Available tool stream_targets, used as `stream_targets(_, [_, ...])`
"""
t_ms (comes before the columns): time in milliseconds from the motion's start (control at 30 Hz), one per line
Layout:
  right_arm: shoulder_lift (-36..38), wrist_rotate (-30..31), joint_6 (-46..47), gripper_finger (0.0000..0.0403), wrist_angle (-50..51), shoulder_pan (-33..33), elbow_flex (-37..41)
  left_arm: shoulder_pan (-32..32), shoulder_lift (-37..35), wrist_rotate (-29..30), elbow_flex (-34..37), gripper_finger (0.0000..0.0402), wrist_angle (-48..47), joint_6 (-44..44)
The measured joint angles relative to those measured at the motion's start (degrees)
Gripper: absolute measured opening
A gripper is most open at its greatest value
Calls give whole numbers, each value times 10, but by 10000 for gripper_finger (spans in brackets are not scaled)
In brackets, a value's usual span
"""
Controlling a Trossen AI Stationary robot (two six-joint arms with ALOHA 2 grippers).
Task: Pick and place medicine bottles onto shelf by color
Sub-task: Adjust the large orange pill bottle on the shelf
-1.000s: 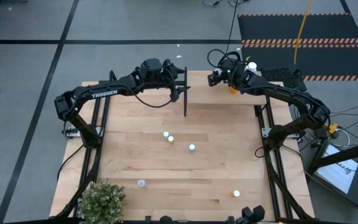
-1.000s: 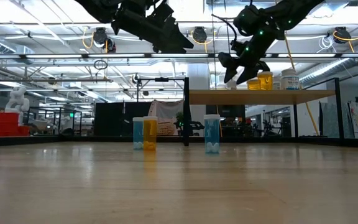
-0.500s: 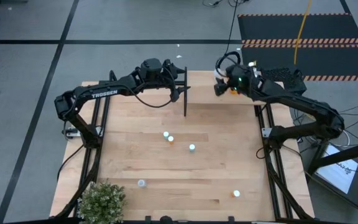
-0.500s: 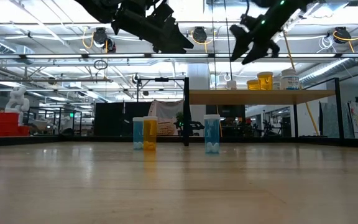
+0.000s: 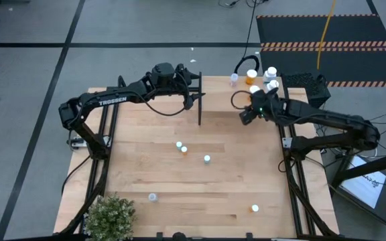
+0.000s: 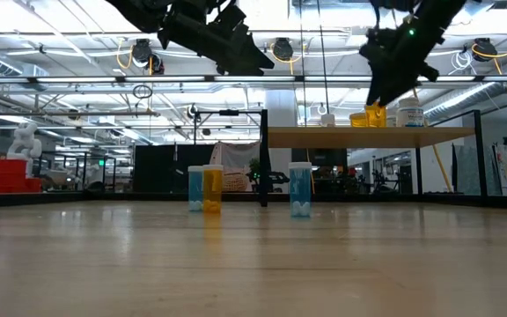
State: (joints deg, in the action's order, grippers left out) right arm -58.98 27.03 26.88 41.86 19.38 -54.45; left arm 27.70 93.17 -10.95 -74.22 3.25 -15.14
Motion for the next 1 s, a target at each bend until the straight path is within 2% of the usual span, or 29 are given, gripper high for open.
stream_targets(367, [12,78,2,93,-6,30,40,0,0,0,0,369,0,0])
stream_targets(467, [12,78,-11,81,-30,46,52,0,0,0,0,369,0,0])
stream_targets(733, [12,74,-48,64,-97,73,77,0,0,0,0,369,0,-2])
stream_targets(1000, [12,52,-64,63,-104,80,78,0,0,0,0,369,0,-1])
